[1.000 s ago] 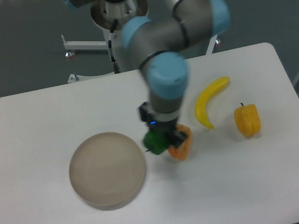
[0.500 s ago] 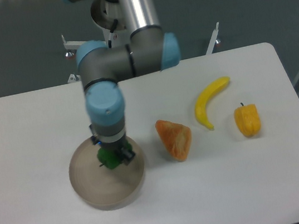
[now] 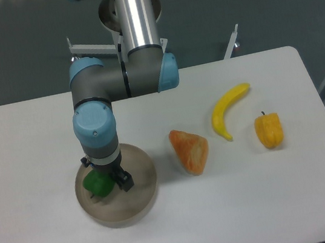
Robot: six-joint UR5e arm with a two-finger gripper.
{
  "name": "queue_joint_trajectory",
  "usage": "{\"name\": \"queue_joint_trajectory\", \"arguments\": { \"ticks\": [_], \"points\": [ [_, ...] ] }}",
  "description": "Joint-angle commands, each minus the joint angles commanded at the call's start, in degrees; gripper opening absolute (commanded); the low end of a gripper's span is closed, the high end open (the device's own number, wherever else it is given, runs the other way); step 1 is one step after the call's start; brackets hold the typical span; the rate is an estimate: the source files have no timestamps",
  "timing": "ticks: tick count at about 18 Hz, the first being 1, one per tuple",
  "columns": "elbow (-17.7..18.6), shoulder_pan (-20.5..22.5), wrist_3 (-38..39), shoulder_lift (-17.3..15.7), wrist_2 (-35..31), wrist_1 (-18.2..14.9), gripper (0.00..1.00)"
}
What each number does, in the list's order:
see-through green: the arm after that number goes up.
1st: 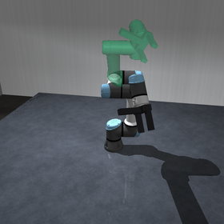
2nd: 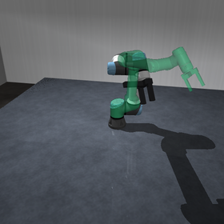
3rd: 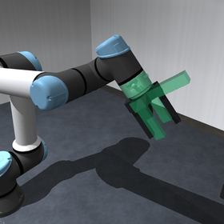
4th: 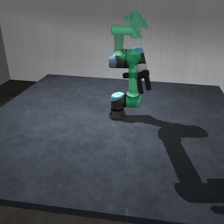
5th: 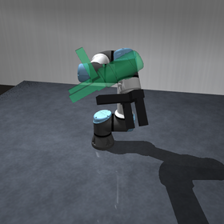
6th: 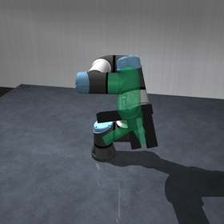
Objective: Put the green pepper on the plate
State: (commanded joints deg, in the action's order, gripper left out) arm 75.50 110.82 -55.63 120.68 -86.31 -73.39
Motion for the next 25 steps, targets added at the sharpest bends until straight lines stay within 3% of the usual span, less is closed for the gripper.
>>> {"name": "queue_joint_trajectory", "arguments": {
  "ticks": [3, 5, 7, 9, 13, 17, 25],
  "points": [
    [-0.3, 5.4, -3.1, -2.4, -0.1, -0.3, 1.00],
    [-1.1, 9.2, -11.3, -2.8, -1.1, -0.4, 1.00],
    [-3.4, 14.7, -17.6, -2.9, -1.8, -3.5, 1.00],
    [-5.5, 17.1, -20.7, -2.1, -2.5, -6.6, 1.00],
    [-7.5, 20.3, -27.6, -0.5, -6.2, -7.0, 1.00],
    [-8.2, 23.1, -31.4, 1.8, -5.1, -6.9, 1.00],
    [-8.4, 24.5, -33.2, 2.3, -1.7, -6.7, 1.00]
  ]
}}
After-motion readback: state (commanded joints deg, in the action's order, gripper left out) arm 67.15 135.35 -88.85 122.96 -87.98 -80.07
